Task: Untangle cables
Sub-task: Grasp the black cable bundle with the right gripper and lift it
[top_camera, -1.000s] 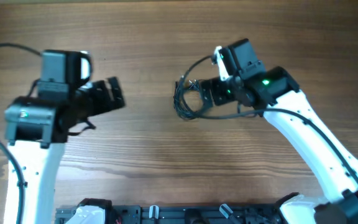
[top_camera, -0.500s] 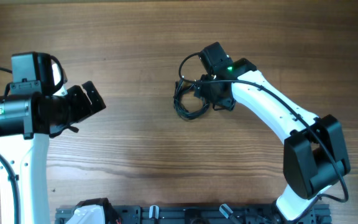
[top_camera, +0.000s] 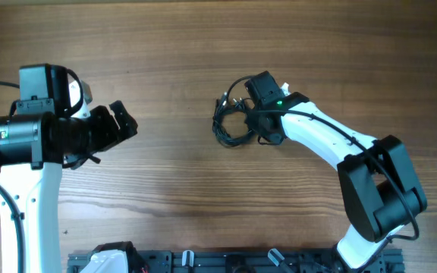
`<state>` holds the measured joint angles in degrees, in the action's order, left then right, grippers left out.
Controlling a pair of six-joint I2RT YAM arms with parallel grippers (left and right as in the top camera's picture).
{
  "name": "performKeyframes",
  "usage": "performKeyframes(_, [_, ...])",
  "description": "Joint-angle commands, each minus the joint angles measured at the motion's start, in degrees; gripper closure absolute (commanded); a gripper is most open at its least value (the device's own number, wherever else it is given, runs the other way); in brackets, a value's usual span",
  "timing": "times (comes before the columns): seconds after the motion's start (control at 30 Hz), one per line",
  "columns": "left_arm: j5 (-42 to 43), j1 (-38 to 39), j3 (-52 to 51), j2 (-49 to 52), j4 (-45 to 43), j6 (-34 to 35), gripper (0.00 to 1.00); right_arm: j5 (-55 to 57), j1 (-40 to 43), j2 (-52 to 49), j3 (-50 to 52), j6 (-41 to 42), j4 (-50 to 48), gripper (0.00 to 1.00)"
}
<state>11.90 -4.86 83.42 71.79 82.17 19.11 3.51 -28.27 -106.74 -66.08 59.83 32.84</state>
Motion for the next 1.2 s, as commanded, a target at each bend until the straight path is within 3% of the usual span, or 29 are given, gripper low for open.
performKeyframes(0.0, [0.7, 0.3, 0.1, 0.2, 0.9, -0.9, 0.00, 1.2, 0.0, -1.1, 0.2, -7.3, -2.8, 0.96])
performKeyframes(0.27, [0.7, 0.3, 0.1, 0.2, 1.7, -0.9, 0.00, 0.3, 0.0, -0.3, -1.8, -21.0, -5.9, 0.96])
performKeyframes(0.4, [0.7, 0.3, 0.1, 0.2, 1.4, -0.9, 0.00, -11.9, 0.0, 6.2, -6.7, -38.9, -5.8, 0.96])
performKeyframes(0.53, [0.7, 0.3, 0.1, 0.2, 1.4, -0.9, 0.00, -21.5, 0.0, 17.4, -7.2, -45.9, -5.4, 0.96])
performKeyframes(0.7, [0.7, 0.3, 0.1, 0.2, 1.2, -2.1, 0.00, -25.2, 0.0, 32.1, -7.1, -47.8, -4.1, 0.96])
performKeyframes(0.87, [0.7, 0.3, 0.1, 0.2, 1.7, -2.4, 0.02, -34.1, -0.1, 36.0, -7.1, -51.1, 0.4, 0.96])
performKeyframes(0.9, [0.8, 0.3, 0.1, 0.2, 1.8, -2.4, 0.05, -34.7, -0.1, 35.7, -7.1, -51.4, 1.2, 0.96])
performKeyframes(0.93, [1.2, 0.3, 0.0, 0.2, 2.1, -2.5, 0.15, -35.0, -0.1, 35.3, -7.1, -52.6, 2.1, 0.96])
performKeyframes(0.97, [4.2, 0.3, 0.0, 0.2, 2.6, -4.3, 0.24, -35.0, -0.1, 35.1, -7.1, -53.6, 2.6, 0.95])
performKeyframes(1.03, [19.2, 0.8, -0.4, 0.2, 3.4, -18.1, 0.19, -37.2, -0.1, 35.1, -7.1, -53.9, 1.2, 0.95])
performKeyframes(1.07, [22.5, 1.6, -1.1, 0.2, 3.2, -22.6, 0.20, -39.9, -0.1, 35.1, -7.1, -53.9, -0.4, 0.95])
performKeyframes(1.1, [22.8, 2.7, -2.1, 0.2, 2.3, -24.5, 0.25, -42.6, -0.1, 35.2, -7.1, -53.9, -1.9, 0.96])
performKeyframes(1.17, [22.8, 4.5, -4.0, 0.2, 0.3, -24.9, 0.26, -49.7, -0.1, 35.4, -7.1, -53.9, -5.2, 0.96])
